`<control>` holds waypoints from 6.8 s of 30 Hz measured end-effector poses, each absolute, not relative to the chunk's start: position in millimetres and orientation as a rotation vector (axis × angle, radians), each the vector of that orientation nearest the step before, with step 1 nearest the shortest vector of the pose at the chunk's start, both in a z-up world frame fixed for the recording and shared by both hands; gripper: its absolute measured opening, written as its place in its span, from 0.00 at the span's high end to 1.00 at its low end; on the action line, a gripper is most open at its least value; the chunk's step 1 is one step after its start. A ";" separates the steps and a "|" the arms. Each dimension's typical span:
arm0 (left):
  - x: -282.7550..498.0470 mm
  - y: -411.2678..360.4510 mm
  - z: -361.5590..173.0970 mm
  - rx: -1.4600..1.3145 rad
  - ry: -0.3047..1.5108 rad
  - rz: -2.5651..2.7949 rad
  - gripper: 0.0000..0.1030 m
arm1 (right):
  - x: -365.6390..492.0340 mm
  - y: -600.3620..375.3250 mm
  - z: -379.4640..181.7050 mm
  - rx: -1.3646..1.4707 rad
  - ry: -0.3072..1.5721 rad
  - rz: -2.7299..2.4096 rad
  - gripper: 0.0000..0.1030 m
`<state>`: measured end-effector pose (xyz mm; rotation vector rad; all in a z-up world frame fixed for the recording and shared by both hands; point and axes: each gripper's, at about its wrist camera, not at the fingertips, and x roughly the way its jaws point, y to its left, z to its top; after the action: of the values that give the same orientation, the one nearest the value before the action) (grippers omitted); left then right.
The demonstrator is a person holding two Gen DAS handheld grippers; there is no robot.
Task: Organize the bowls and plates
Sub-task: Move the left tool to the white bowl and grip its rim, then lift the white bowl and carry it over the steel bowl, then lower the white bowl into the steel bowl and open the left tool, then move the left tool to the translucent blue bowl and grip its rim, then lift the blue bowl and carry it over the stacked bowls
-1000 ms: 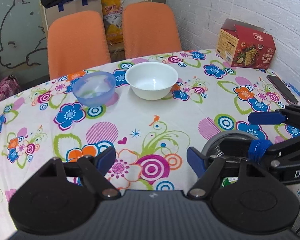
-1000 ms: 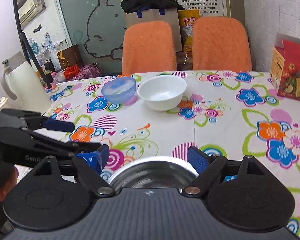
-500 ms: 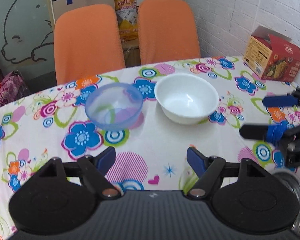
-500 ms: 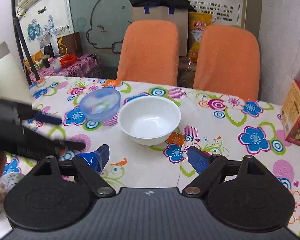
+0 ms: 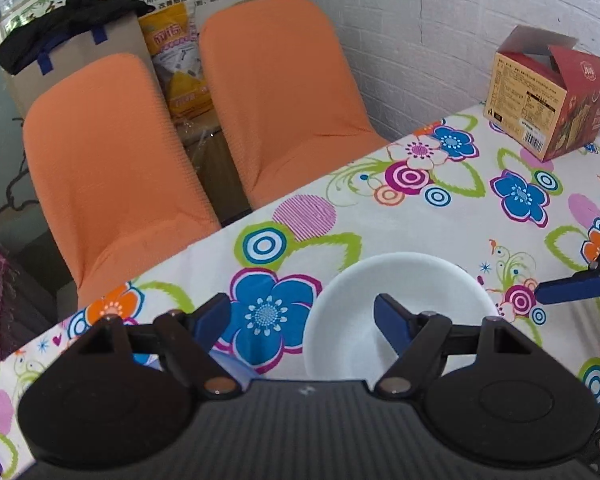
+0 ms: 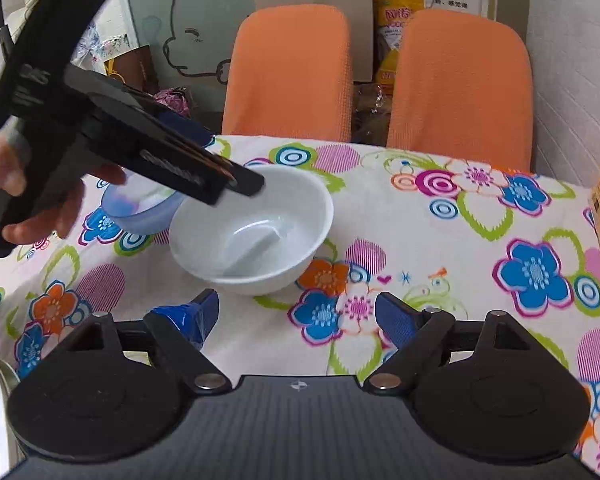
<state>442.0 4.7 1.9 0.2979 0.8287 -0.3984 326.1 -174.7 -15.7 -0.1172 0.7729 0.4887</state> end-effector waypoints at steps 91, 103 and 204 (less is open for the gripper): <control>195.2 -60.1 -5.9 0.300 0.810 -0.530 0.26 | 91.8 -196.7 -5.7 -0.350 0.744 0.502 0.29; 192.1 -39.1 18.7 0.238 0.761 -0.501 0.26 | 83.9 -225.5 18.4 -0.200 0.704 0.470 0.29; 132.4 -70.1 77.4 0.193 0.584 -0.492 0.44 | 95.3 -185.2 54.8 -0.473 0.452 0.552 0.30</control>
<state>132.4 -70.1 77.4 0.1925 0.5838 -0.4919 95.3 -185.2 54.8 -0.4727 0.4524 0.5525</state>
